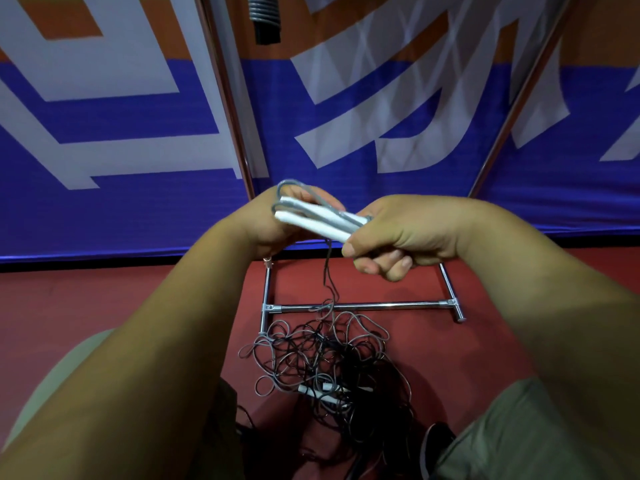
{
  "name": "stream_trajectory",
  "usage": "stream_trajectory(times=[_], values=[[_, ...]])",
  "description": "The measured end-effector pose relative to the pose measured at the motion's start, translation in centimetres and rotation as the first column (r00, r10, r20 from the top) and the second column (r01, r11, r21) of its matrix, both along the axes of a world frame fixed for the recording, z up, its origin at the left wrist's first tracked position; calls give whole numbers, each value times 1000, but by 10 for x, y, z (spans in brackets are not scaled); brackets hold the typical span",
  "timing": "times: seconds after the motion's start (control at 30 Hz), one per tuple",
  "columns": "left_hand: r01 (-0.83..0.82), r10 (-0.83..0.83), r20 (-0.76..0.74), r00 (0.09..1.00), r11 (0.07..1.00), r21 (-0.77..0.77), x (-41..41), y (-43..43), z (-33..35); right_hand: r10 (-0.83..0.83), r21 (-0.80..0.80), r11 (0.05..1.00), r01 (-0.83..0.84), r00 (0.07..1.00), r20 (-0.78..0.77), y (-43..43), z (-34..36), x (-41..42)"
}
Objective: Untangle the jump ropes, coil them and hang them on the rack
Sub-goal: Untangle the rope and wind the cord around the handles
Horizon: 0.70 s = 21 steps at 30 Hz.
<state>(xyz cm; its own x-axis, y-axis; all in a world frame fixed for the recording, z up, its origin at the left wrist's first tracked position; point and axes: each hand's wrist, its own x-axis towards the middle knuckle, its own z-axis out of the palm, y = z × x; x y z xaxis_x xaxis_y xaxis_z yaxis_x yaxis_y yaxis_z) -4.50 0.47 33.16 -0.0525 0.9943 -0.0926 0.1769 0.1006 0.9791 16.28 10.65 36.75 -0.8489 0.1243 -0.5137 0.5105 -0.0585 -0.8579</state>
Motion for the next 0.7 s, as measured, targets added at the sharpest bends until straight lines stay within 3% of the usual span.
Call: stream_trajectory(times=[0.07, 0.2, 0.43, 0.6, 0.7], values=[[42, -41, -23, 999, 998, 47, -3, -3, 2, 62, -14, 998, -61, 997, 50, -3, -2, 1], [17, -14, 74, 997, 999, -49, 1, -1, 10, 110, -1, 994, -110, 991, 79, -10, -11, -1], [73, -73, -149, 986, 997, -7, -1, -6, 22, 137, 64, 987, -145, 984, 117, -10, -21, -9], [48, -55, -200, 978, 998, -39, -1, -16, 33, 176, 51, 982, -180, 982, 75, -14, -16, -12], [24, -50, -321, 946, 996, -84, -1, -23, 45, 167, 74, 982, -172, 983, 70, -17, -16, -12]])
